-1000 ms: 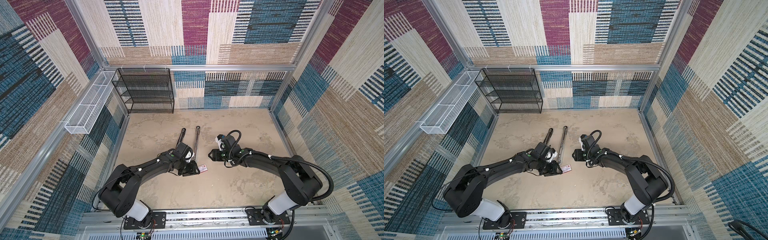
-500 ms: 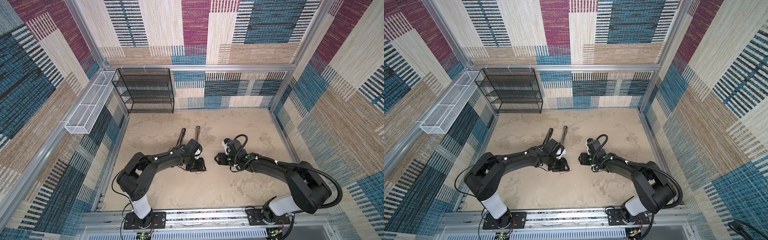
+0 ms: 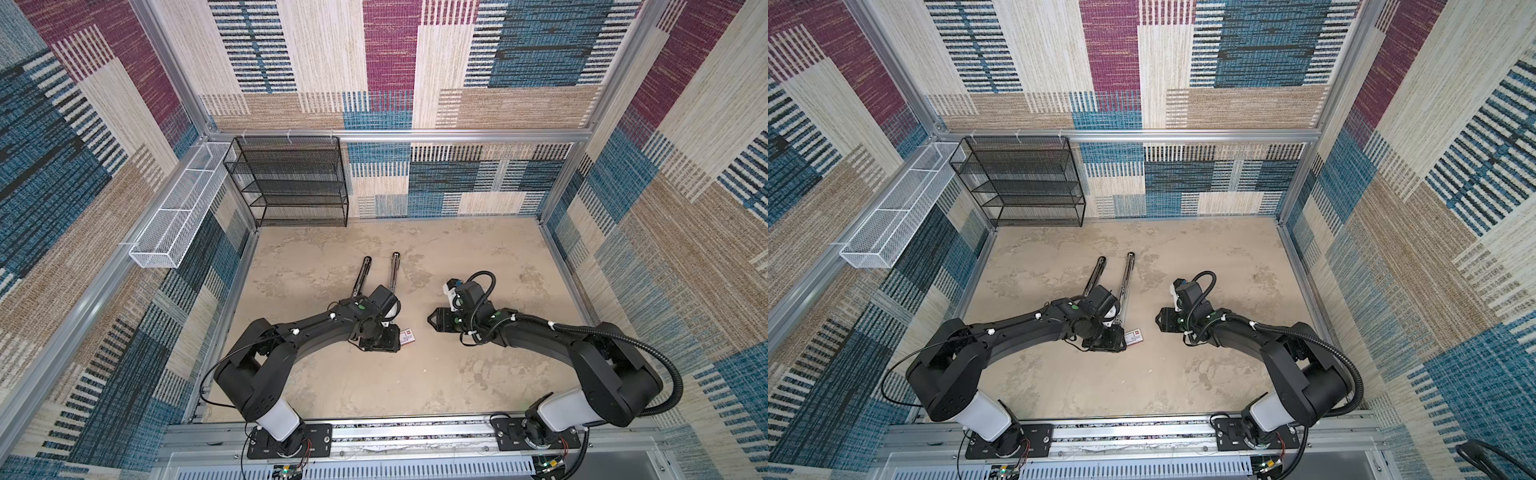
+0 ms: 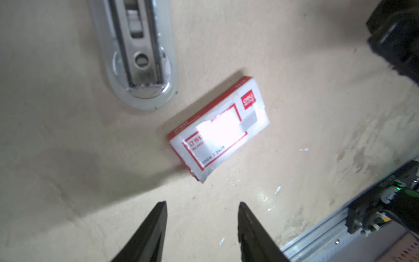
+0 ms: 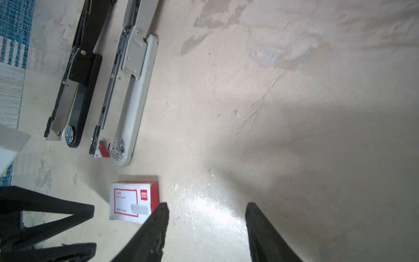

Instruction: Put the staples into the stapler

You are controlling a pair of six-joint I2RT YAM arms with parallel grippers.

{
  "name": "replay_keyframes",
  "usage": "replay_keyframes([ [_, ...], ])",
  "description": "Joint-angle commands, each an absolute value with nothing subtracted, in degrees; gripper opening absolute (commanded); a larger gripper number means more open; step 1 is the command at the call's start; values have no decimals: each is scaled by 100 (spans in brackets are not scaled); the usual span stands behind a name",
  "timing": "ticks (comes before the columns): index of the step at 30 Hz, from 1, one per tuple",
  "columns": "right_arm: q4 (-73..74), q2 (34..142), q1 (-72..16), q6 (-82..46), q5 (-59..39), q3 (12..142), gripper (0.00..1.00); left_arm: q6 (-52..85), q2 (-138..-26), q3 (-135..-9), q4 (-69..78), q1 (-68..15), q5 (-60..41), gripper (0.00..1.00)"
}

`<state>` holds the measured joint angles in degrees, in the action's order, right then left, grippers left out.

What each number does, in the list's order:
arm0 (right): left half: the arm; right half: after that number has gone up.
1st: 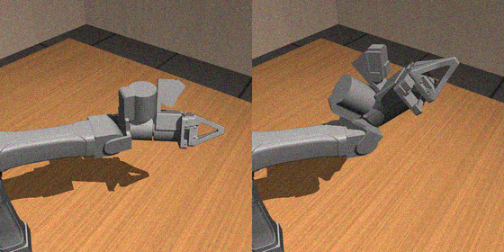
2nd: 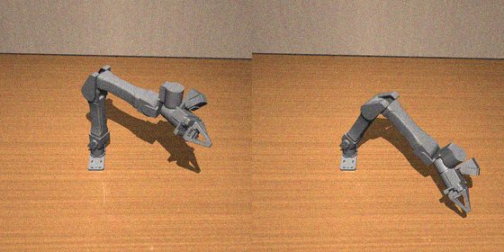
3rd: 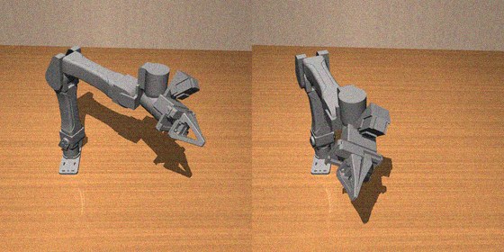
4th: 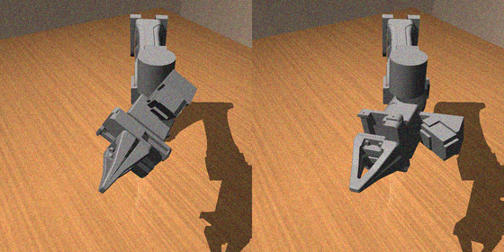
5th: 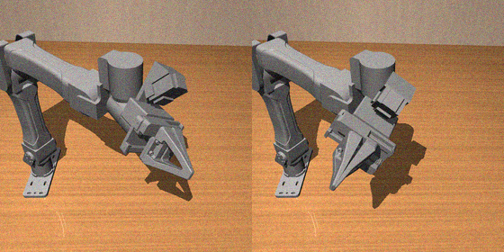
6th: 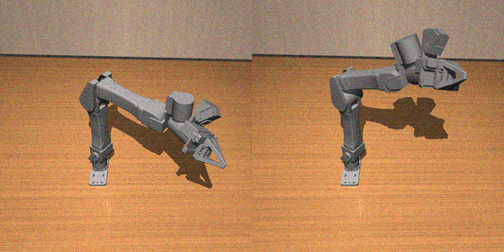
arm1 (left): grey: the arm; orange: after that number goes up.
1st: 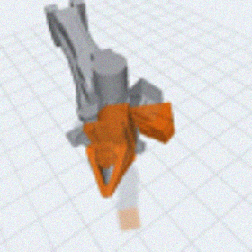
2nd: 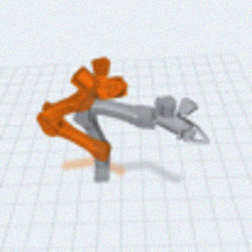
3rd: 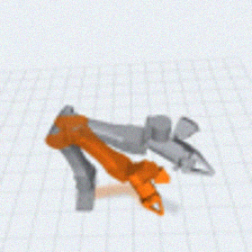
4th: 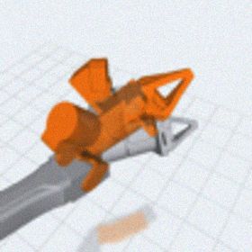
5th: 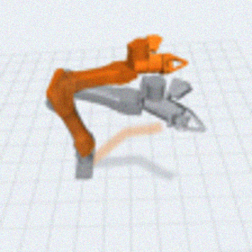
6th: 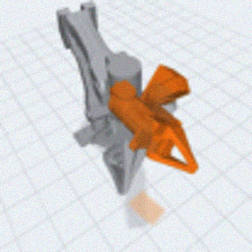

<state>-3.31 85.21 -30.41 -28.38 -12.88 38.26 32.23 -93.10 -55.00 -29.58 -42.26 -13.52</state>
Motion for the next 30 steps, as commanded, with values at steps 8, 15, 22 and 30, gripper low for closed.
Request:
replay_keyframes([
  [8,-267,8254,-3051,-2751,-1196,3735,58,2947,-10298,-6244,-2706,-4234,-1623,50],
  [15,-347,8228,-3050,-2685,-1065,3630,58,2760,-10618,-6614,-2689,-4311,-1705,41],
  [22,-357,8298,-3050,-2655,-1133,3612,57,2778,-10714,-6732,-2635,-4315,-1674,32],
  [30,-387,8344,-3050,-2654,-1168,3576,56,2768,-10953,-6867,-2684,-4320,-1686,16],
])
